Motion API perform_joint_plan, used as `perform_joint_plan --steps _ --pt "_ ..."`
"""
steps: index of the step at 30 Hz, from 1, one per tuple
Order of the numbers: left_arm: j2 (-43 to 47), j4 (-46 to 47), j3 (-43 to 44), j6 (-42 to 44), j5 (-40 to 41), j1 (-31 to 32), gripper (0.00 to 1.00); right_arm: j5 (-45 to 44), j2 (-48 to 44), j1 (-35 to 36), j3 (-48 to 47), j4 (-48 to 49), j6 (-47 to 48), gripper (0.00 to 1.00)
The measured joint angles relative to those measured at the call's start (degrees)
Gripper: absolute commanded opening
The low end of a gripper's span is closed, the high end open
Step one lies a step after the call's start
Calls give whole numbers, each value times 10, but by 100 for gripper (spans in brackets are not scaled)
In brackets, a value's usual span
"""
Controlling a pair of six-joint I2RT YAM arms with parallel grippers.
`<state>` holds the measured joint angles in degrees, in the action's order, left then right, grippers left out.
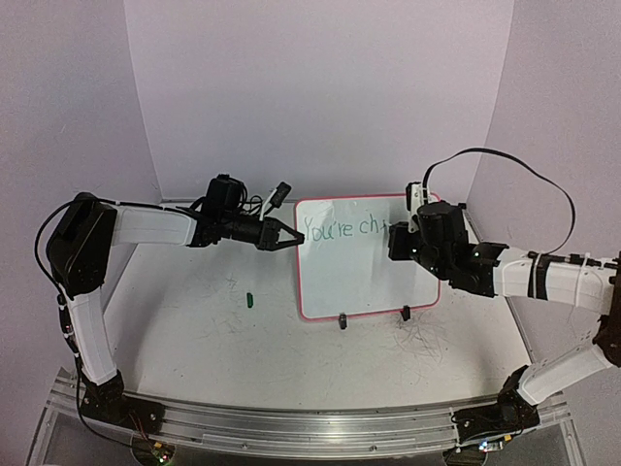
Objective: Write a sentence on the whiteboard
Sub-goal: Pick up the sentence from the whiteboard.
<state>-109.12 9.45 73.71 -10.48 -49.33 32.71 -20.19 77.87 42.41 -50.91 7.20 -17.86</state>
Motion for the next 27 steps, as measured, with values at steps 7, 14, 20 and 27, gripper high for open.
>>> perform_joint_plan --steps 7,14,20,27 --pt "0 0 0 0 0 0 0 16 1 0 0 6 0 0" --pt "0 0 0 0 0 0 0 21 1 0 2 6 -4 0" --pt "0 0 0 0 0 0 0 25 -3 0 16 10 -11 0" --pt "0 0 0 0 0 0 0 30 -11 0 32 10 -19 0"
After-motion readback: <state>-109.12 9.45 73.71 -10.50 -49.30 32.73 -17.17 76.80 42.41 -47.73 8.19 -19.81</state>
